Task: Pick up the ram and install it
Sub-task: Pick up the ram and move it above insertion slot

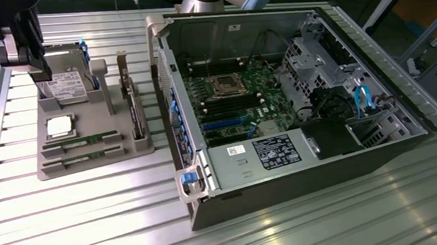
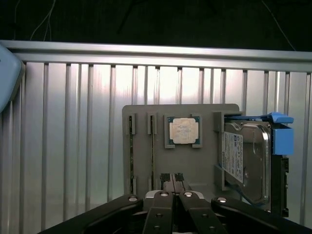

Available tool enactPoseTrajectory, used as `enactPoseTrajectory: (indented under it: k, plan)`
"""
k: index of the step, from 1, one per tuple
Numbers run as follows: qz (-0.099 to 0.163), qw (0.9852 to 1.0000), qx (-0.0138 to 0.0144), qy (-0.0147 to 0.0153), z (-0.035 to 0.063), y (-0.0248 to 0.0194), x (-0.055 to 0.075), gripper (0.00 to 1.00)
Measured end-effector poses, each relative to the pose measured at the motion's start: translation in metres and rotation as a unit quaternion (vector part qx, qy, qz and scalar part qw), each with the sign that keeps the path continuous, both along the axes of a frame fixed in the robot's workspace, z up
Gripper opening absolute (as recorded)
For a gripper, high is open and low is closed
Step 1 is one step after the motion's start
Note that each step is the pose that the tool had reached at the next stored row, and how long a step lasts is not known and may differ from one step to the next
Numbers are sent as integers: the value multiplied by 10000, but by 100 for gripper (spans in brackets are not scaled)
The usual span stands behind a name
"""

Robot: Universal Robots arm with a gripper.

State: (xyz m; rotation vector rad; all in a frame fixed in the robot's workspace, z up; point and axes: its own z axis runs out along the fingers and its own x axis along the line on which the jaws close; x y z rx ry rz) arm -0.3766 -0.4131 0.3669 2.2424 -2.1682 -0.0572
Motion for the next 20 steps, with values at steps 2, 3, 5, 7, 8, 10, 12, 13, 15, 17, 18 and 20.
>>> enactPoseTrajectory:
  k: [2,3,5,7,8,10,12,13,15,17,18,20]
  plan:
    - [0,10000,0,0,0,0,0,23]
    - [0,10000,0,0,0,0,0,23]
    - [0,10000,0,0,0,0,0,30]
    - [0,10000,0,0,0,-2,0,30]
    - [0,10000,0,-1,-1,-11,-1,30]
    - [0,10000,0,0,0,-27,0,30]
    - [0,10000,0,0,0,-51,0,30]
    - [0,10000,0,0,0,-62,0,30]
    - [0,10000,0,0,0,-87,0,30]
    - [0,10000,0,0,0,-110,0,30]
    - [0,10000,0,0,0,-127,0,30]
    - [0,10000,0,0,0,-145,0,30]
